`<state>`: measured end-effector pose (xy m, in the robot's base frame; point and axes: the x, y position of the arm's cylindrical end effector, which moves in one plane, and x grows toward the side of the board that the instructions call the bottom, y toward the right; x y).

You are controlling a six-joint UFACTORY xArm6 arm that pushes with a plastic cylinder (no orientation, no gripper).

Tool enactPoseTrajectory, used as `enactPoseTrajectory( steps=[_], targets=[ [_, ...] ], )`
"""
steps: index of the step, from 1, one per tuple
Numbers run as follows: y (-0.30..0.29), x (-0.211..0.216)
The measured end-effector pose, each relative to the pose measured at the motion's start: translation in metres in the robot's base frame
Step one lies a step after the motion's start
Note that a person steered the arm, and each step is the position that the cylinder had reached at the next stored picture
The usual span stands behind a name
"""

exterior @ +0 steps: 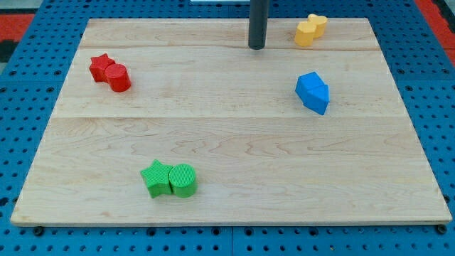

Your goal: Separate yellow heart from yellow hexagon

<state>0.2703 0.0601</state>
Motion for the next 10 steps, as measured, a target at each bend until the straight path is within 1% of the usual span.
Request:
enactPoseTrajectory(
  steps=[2,3,4,5,6,7,8,9,10],
  targets=[
    [0.015,0.047],
    [0.039,0.047],
    [0.117,0.034],
    [0.172,0.004],
    [0.185,-0.023],
    [0.167,-0.055],
    [0.132,-0.073],
    [0.086,-0.037],
    [0.086,-0.024]
  ],
)
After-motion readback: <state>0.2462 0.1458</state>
